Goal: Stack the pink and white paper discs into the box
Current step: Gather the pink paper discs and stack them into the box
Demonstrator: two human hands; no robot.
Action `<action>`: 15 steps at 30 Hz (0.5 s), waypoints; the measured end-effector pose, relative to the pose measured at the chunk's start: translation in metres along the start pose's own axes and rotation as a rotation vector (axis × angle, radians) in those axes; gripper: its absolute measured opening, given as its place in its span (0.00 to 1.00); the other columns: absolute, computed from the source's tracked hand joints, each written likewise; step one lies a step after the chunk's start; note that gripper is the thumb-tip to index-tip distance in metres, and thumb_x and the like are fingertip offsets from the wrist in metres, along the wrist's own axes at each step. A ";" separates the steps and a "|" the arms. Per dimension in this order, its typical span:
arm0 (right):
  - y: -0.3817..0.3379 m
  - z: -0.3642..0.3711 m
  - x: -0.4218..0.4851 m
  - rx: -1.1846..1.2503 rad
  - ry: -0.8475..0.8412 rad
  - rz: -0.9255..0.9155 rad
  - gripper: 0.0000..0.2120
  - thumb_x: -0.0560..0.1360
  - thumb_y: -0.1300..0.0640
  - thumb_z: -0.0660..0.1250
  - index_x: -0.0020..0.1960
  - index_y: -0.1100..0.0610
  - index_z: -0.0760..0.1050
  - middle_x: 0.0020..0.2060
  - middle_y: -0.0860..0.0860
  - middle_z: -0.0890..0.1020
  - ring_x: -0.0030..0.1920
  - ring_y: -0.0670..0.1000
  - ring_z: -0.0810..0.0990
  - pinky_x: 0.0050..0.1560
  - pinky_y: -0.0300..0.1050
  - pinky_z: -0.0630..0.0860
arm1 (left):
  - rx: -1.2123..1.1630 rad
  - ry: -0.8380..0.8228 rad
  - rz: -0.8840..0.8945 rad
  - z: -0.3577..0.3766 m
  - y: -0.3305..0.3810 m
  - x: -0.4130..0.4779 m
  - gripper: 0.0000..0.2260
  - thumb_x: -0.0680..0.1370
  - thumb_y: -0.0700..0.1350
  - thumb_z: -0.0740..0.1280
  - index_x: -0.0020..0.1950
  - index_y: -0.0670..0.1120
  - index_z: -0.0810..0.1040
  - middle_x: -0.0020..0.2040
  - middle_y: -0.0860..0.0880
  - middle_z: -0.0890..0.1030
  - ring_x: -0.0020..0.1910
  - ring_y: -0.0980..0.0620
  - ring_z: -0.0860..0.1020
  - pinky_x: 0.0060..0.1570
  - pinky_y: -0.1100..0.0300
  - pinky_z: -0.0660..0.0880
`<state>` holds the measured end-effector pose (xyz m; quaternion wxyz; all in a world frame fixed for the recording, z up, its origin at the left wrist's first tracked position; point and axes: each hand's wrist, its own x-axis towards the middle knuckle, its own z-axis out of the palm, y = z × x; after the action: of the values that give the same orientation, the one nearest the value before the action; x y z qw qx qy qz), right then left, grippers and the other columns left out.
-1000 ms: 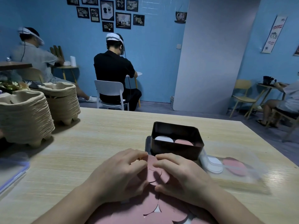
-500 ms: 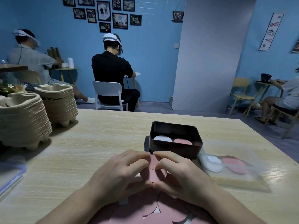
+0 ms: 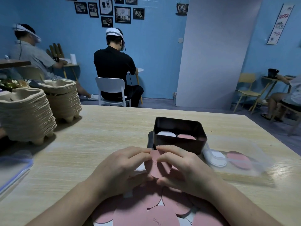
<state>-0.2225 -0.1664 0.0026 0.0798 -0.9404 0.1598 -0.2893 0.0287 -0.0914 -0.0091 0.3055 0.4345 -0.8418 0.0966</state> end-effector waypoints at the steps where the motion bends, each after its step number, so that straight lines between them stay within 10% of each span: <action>1: 0.000 0.000 0.000 -0.016 -0.010 -0.004 0.19 0.76 0.42 0.75 0.59 0.53 0.78 0.70 0.52 0.76 0.66 0.49 0.78 0.62 0.38 0.76 | 0.006 -0.010 0.004 -0.001 0.001 0.001 0.15 0.78 0.57 0.72 0.57 0.48 0.79 0.63 0.51 0.82 0.56 0.51 0.81 0.50 0.58 0.79; 15: -0.005 0.004 0.010 -0.023 -0.042 -0.009 0.16 0.73 0.43 0.76 0.51 0.54 0.77 0.60 0.48 0.77 0.55 0.48 0.79 0.52 0.45 0.78 | -0.030 -0.094 -0.071 -0.021 -0.001 0.000 0.15 0.77 0.51 0.72 0.62 0.48 0.80 0.60 0.55 0.81 0.57 0.53 0.81 0.52 0.54 0.79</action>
<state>-0.2113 -0.1649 0.0056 0.0711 -0.9479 0.1570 -0.2679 0.0387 -0.0832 0.0070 0.2755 0.4633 -0.8407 0.0525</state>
